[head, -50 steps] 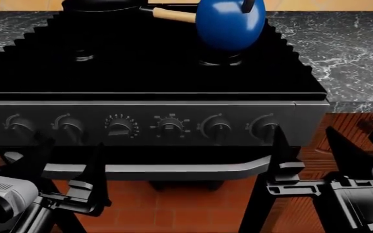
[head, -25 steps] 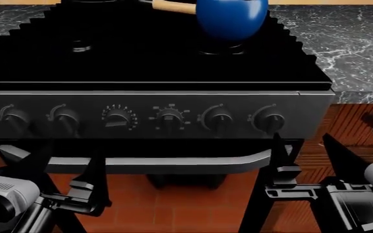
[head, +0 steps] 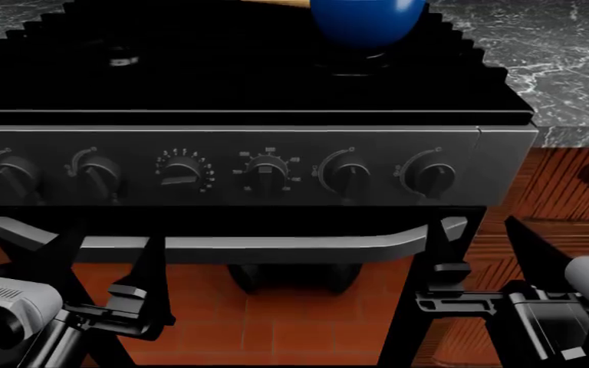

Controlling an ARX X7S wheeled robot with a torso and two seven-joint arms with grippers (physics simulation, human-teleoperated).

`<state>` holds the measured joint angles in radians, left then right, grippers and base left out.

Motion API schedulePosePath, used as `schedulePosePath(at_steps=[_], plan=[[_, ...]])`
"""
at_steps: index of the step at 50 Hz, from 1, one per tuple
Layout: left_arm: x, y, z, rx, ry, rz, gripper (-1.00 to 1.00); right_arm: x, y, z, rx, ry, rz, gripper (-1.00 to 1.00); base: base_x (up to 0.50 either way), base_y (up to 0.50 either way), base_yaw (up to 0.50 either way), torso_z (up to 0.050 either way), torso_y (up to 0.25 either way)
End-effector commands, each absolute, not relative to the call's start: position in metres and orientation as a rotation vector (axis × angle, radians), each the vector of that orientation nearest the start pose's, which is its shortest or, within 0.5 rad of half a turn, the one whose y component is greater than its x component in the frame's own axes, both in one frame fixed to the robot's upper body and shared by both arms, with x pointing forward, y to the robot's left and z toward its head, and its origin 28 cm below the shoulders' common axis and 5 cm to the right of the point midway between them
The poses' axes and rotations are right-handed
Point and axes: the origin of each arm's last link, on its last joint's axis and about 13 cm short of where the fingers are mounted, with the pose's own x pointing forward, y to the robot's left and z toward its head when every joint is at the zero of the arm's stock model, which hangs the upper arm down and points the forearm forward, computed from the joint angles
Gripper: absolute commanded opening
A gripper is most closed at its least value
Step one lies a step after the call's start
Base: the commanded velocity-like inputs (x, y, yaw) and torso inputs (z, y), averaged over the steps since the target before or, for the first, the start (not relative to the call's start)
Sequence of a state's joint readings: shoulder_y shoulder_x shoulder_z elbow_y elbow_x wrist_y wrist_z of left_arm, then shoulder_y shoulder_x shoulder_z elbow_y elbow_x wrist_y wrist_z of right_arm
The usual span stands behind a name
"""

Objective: Pick the kettle from the counter and place it on a stove burner. Then turn the burner on.

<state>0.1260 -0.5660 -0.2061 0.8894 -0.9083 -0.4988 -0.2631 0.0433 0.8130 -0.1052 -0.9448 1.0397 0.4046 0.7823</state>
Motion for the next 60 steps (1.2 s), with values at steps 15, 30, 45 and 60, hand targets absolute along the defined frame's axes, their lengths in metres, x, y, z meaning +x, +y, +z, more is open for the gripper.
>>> schedulePosePath(at_steps=[15,30,45,60], plan=[[0.149,0.259,0.161,-0.175,-0.139,-0.219,1.00,0.152,-0.128,0.180,0.087,-0.096,0.023,1.00,0.00,0.00,0.00,-0.018,0.000],[0.149,0.260,0.161,-0.194,-0.138,-0.216,1.00,0.174,-0.123,0.197,0.004,-0.058,0.028,1.00,0.00,0.00,0.00,0.000,0.000],[0.149,0.261,0.161,-0.191,-0.137,-0.210,1.00,0.192,-0.130,0.199,0.044,-0.025,0.060,1.00,0.00,0.00,0.00,0.000,0.000],[0.151,0.260,0.159,-0.190,-0.133,-0.209,1.00,0.209,-0.129,0.197,0.061,-0.014,0.064,1.00,0.00,0.00,0.00,0.000,0.000]])
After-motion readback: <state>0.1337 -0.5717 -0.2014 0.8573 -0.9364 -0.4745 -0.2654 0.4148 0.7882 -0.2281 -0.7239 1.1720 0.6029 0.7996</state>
